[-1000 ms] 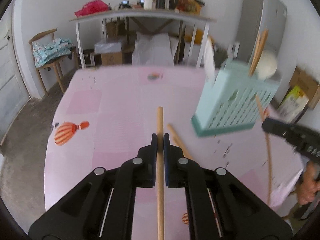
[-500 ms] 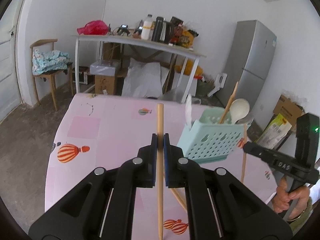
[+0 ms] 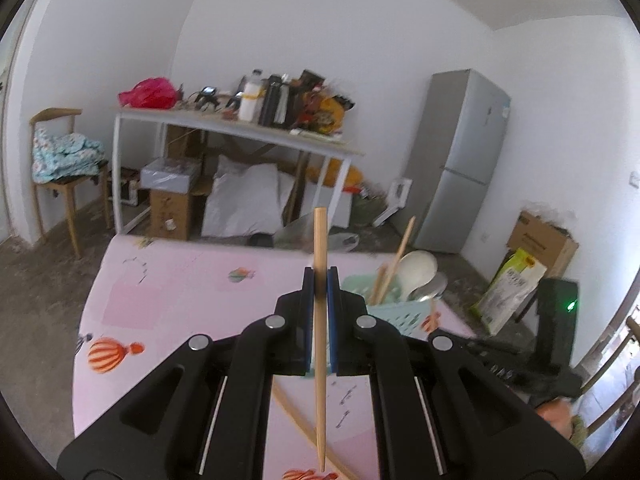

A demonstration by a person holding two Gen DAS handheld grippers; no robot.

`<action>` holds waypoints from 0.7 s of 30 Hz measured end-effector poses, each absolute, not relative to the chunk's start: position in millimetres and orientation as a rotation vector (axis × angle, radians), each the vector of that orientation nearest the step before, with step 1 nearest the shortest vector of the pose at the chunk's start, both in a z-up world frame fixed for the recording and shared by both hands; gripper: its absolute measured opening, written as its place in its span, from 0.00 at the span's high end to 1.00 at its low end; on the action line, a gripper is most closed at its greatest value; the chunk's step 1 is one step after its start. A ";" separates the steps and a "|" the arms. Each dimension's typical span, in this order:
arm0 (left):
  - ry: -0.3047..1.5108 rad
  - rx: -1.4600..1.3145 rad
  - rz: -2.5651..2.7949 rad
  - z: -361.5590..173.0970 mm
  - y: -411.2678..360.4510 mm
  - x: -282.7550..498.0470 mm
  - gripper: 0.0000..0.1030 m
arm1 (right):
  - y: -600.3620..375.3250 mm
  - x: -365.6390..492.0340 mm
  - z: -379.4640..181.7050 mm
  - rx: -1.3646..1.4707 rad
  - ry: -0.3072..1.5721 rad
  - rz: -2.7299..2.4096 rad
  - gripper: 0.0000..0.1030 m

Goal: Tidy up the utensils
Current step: 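Lift both held chopsticks up toward the green holder, then lower the left chopstick into the holder and open the left gripper while the right gripper carries its chopstick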

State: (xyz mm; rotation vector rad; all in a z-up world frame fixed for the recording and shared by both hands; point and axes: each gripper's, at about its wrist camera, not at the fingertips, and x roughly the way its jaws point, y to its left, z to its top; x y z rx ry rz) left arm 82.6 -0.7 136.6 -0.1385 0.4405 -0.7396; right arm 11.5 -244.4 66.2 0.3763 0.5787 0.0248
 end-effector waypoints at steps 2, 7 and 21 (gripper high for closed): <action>0.419 -0.164 -0.782 147.4 -6.2 83.5 0.96 | -248.3 10.2 67.0 0.381 0.572 0.017 0.93; 0.362 -0.221 -0.864 172.5 -23.0 89.5 0.96 | -259.0 4.6 71.0 0.393 0.552 -0.008 0.93; 0.139 -0.321 -0.857 217.4 -100.2 119.8 0.96 | -275.1 -0.1 78.2 0.404 0.519 -0.039 0.93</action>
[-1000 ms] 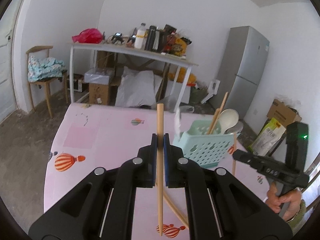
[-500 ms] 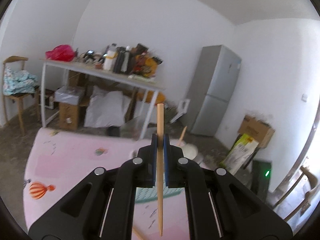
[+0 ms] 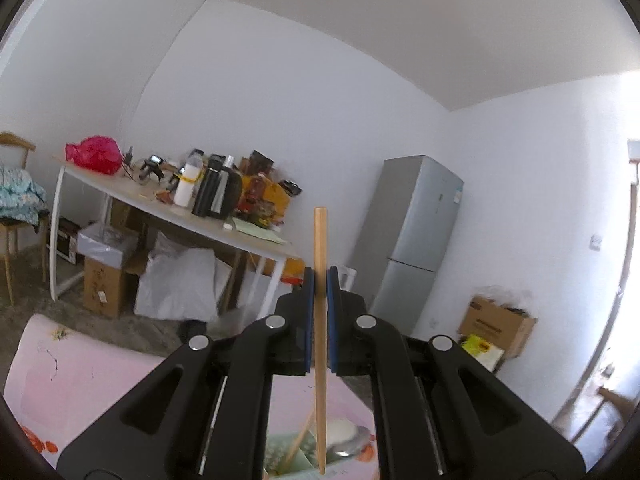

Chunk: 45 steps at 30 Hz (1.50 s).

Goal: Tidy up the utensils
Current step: 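Lower the left chopstick into the holder and open the left gripper while the right gripper carries its chopstick, then lower the right chopstick into the green holder and open the right gripper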

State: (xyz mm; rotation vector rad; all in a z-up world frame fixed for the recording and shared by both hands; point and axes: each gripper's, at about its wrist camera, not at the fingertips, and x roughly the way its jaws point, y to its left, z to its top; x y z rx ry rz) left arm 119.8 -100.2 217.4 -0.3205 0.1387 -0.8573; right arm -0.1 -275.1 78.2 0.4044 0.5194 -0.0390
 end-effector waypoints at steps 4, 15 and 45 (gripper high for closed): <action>0.125 -0.227 -0.779 190.3 -134.5 128.6 0.96 | -275.3 1.2 78.9 0.397 0.520 -0.038 0.93; 0.249 -0.152 -0.733 137.3 -137.1 147.3 0.95 | -273.5 -0.6 80.8 0.382 0.524 -0.042 0.93; 0.553 0.027 -0.589 42.1 -6.6 81.0 0.19 | -274.4 21.4 225.3 0.167 0.100 -0.019 0.93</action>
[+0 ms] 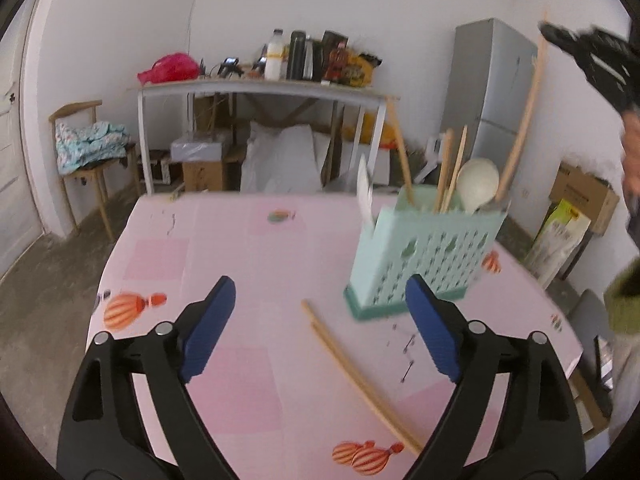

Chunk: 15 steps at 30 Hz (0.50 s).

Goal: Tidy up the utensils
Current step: 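Lower the right chopstick into the green holder and open the right gripper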

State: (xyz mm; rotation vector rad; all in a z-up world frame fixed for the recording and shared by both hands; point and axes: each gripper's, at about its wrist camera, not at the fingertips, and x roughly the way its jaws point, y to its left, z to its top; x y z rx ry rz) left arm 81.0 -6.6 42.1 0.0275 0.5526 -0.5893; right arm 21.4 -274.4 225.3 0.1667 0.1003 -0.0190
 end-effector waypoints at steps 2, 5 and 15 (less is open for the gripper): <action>0.566 0.041 -0.588 34.6 -7.3 78.6 0.18 | -274.8 34.4 220.3 0.168 0.100 -0.010 0.93; 0.567 0.063 -0.582 29.4 -8.2 77.8 0.16 | -276.5 54.4 205.2 0.175 0.118 -0.007 0.93; 0.579 0.076 -0.574 20.0 -15.3 79.6 0.13 | -286.7 82.5 136.4 0.157 0.356 -0.136 0.89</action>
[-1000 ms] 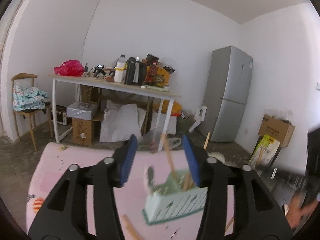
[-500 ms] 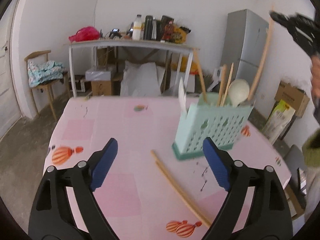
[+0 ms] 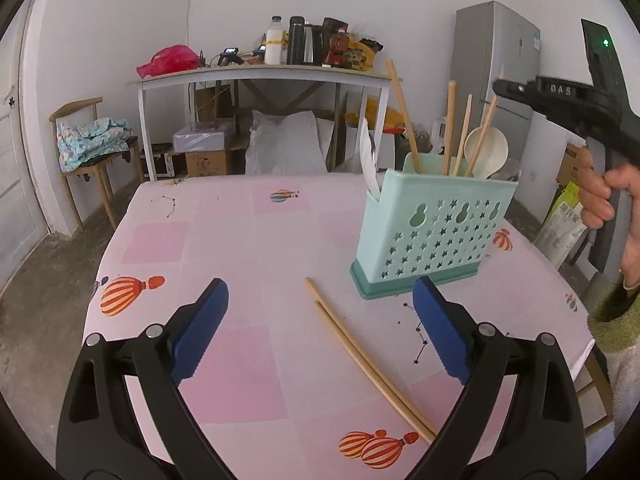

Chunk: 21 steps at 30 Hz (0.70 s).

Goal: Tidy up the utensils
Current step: 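Lower the right chopstick into the green holder and open the right gripper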

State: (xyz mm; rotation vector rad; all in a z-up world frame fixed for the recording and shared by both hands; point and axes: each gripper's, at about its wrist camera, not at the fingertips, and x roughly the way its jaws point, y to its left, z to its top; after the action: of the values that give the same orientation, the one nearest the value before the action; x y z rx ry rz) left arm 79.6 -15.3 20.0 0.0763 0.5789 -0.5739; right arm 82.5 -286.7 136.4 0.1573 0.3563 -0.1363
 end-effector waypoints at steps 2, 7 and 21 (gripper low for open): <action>0.587 0.081 -0.569 16.8 -15.5 80.0 0.13 | -289.0 77.4 135.2 0.143 0.363 -0.169 0.68; 0.606 0.096 -0.547 11.6 -15.5 82.9 0.13 | -293.6 57.8 143.2 0.113 0.330 -0.236 0.55; 0.726 0.186 -0.513 -17.4 -24.3 85.0 0.13 | -274.7 -16.9 106.3 0.280 0.379 -0.162 0.53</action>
State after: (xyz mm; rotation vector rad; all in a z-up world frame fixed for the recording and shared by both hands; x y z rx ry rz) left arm 85.0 -24.3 -17.4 0.1865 0.7264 -0.5131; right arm -16.9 -274.7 106.3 0.2804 0.3794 -0.1622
